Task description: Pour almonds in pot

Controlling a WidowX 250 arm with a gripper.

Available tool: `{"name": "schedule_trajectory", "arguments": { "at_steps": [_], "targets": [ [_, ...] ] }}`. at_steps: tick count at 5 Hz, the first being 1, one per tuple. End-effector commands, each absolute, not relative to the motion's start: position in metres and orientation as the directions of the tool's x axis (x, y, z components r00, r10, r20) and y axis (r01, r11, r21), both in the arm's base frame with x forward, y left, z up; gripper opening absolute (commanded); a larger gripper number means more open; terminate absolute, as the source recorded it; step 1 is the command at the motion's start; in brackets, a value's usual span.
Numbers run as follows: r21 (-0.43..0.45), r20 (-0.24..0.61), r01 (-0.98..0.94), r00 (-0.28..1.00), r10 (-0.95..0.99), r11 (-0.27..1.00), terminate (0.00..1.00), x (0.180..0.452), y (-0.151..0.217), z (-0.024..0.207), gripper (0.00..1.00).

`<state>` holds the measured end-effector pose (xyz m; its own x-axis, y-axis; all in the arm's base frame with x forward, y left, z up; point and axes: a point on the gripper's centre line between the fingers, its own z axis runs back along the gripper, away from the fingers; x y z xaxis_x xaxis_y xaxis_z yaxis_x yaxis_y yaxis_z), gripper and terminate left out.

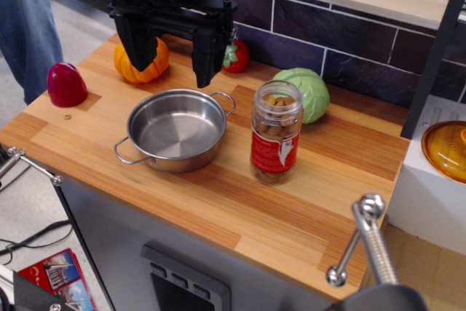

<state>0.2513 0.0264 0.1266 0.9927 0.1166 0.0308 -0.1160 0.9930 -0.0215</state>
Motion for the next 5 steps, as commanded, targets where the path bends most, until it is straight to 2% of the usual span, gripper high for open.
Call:
{"name": "schedule_trajectory", "arguments": {
  "at_steps": [1, 2, 3, 4, 5],
  "targets": [
    [-0.022, 0.031, -0.116, 0.993, 0.117, 0.993, 0.00, 0.251, 0.026, 0.127, 1.00],
    [0.061, -0.086, 0.064, 0.995, -0.058, 0.996, 0.00, 0.248, 0.007, 0.133, 1.00],
    [0.094, -0.151, 0.291, 0.949, -0.275, 0.952, 0.00, 0.251, -0.013, 0.141, 1.00],
    [0.113, -0.200, 0.410, 0.902, -0.384, 0.905, 0.00, 0.269, -0.032, 0.152, 1.00],
    [0.138, -0.306, 0.523, 0.830, -0.466, 0.841, 0.00, 0.290, -0.053, 0.154, 1.00]
  ]
}}
